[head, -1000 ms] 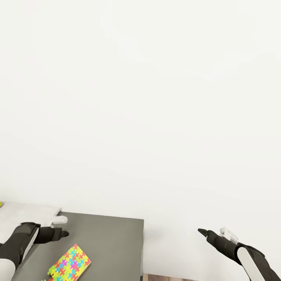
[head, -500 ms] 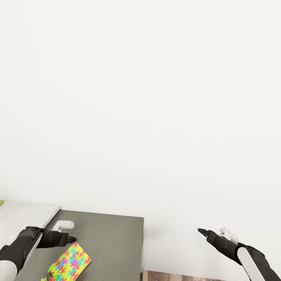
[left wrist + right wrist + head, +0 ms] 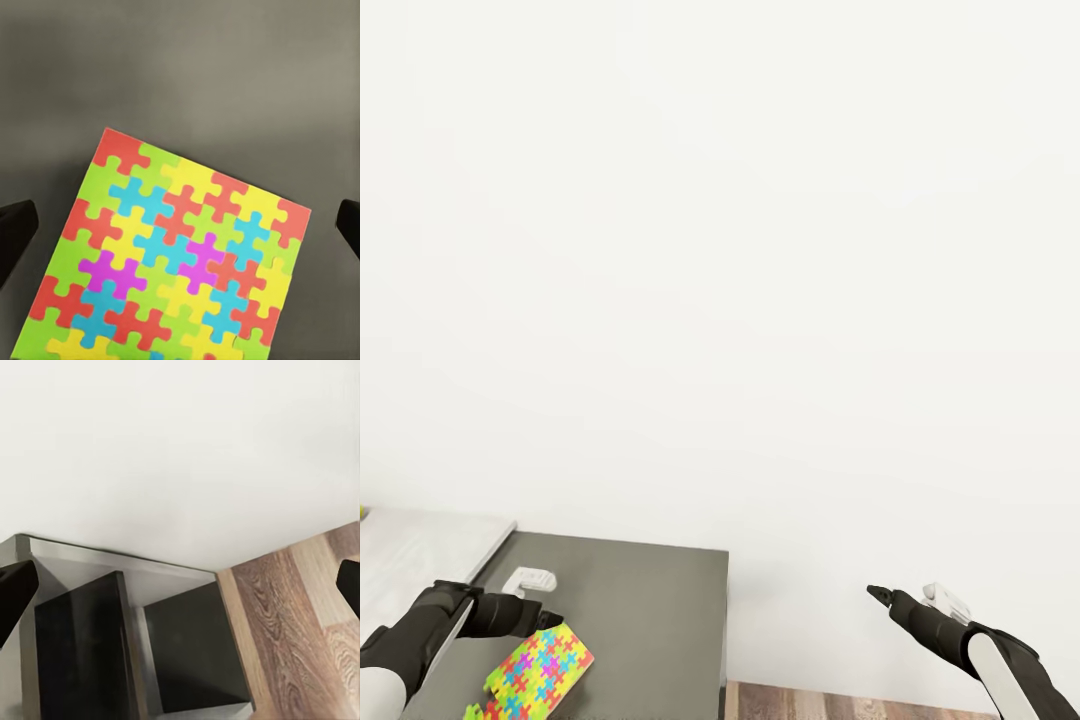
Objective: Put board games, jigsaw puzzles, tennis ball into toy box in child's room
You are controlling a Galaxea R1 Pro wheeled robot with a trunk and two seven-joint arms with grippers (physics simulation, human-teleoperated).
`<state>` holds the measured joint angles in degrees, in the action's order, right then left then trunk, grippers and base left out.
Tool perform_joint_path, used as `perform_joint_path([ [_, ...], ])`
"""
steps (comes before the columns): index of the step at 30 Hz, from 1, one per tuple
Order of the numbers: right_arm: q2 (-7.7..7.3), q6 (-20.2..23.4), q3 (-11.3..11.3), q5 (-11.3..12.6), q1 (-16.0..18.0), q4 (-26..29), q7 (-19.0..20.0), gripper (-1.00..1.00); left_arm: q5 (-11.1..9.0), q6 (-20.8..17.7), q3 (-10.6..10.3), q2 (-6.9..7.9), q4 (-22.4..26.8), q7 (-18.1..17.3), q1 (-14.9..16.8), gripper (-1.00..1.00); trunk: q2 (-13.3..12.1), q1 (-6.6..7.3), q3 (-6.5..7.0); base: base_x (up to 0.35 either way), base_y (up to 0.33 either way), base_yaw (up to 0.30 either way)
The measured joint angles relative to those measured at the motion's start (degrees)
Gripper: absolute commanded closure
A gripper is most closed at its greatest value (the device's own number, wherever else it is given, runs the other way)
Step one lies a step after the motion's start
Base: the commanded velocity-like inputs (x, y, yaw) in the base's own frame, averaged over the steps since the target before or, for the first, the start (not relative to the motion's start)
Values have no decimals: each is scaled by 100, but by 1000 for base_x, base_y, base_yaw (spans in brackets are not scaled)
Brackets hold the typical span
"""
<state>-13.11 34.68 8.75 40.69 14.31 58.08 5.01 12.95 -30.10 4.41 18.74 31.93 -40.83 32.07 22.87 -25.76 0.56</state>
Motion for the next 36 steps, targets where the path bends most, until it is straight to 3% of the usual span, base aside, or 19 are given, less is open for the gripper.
perform_joint_path([
  [36,0,2,-9,-9,-3,-4,3,-100,-7,119,5,37,-17,24,-3,-100,-9,2,-327,0,0,0],
])
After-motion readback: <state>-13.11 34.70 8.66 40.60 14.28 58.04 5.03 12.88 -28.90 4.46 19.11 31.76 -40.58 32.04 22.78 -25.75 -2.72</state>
